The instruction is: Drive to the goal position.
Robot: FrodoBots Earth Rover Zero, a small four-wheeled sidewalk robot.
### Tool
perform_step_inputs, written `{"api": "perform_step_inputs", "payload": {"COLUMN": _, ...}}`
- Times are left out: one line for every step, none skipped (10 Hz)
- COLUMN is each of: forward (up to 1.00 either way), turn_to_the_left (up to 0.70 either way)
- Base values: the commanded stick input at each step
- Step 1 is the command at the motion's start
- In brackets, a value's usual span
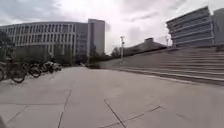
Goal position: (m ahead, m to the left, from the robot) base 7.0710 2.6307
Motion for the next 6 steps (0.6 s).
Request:
{"api": "perform_step_inputs", "payload": {"forward": 1.00, "turn_to_the_left": 0.04}}
{"api": "perform_step_inputs", "payload": {"forward": 1.00, "turn_to_the_left": 0.04}}
{"api": "perform_step_inputs", "payload": {"forward": 1.00, "turn_to_the_left": 0.04}}
{"api": "perform_step_inputs", "payload": {"forward": 1.00, "turn_to_the_left": 0.04}}
{"api": "perform_step_inputs", "payload": {"forward": 1.00, "turn_to_the_left": 0.04}}
{"api": "perform_step_inputs", "payload": {"forward": 1.00, "turn_to_the_left": 0.04}}
